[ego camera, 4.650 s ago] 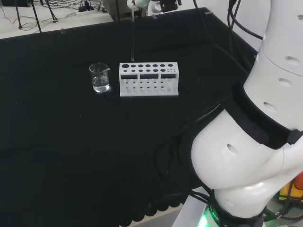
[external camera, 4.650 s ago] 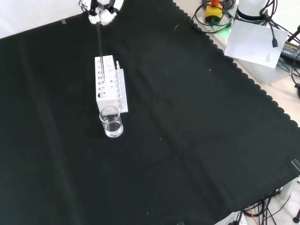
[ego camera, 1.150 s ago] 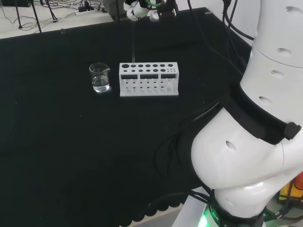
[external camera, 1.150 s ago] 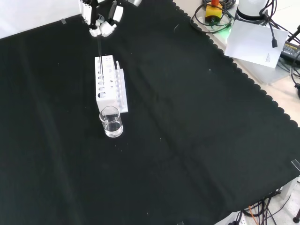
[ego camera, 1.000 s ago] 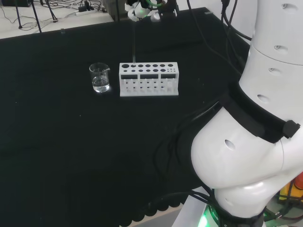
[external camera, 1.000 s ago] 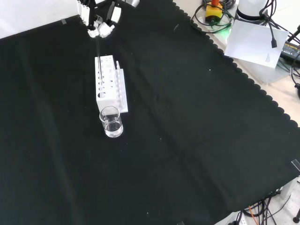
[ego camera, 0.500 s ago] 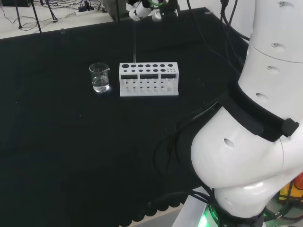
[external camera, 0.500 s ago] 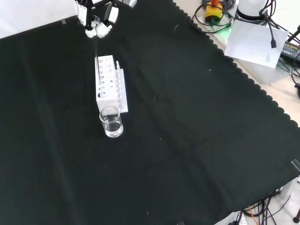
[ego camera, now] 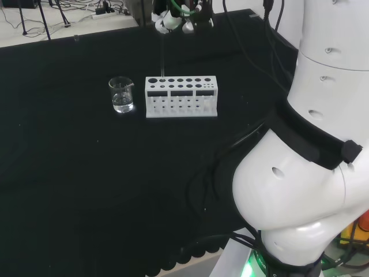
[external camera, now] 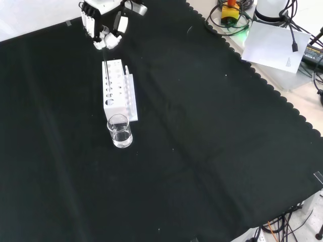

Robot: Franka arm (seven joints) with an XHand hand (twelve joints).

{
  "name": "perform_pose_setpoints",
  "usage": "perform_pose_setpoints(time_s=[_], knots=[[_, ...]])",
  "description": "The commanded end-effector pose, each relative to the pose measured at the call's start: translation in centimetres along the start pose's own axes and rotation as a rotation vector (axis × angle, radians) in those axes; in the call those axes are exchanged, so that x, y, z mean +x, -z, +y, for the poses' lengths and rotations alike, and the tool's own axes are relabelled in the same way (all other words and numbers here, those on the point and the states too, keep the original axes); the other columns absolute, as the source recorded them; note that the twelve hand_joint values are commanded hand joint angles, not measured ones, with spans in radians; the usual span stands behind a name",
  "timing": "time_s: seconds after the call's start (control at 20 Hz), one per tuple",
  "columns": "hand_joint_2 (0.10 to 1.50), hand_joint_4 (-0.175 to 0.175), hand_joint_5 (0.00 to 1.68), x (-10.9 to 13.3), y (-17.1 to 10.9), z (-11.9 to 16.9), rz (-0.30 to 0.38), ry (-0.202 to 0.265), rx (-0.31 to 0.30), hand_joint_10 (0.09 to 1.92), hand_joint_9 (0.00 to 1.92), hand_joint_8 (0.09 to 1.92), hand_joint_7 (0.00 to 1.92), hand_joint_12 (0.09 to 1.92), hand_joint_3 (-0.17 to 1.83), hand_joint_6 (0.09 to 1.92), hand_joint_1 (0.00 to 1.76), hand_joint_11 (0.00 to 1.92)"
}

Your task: Put the glass rod back on the white test tube rack.

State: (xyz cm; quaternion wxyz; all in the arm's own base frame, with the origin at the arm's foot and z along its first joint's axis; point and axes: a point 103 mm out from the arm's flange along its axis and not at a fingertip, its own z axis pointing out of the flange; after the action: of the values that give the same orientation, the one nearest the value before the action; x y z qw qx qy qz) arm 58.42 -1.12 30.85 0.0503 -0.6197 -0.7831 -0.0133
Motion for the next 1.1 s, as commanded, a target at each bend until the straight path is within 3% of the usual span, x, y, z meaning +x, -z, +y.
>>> perform_pose_setpoints(time_s=[0.05, 0.35, 1.1], knots=[[0.75, -0.175, 1.2, -0.8, -1.7, 0.3, 0.007, 0.0, 0.018, 0.78, 1.65, 0.95, 1.25, 1.05, 0.54, 0.46, 1.32, 1.37], [0.75, -0.175, 1.2, -1.6, -3.8, 0.5, 0.016, -0.003, 0.026, 0.78, 1.65, 0.95, 1.25, 1.05, 0.54, 0.46, 1.32, 1.37], [0.75, -0.175, 1.2, -1.8, -4.8, 1.1, 0.021, -0.017, 0.013, 0.78, 1.65, 0.94, 1.25, 1.05, 0.54, 0.47, 1.32, 1.36]])
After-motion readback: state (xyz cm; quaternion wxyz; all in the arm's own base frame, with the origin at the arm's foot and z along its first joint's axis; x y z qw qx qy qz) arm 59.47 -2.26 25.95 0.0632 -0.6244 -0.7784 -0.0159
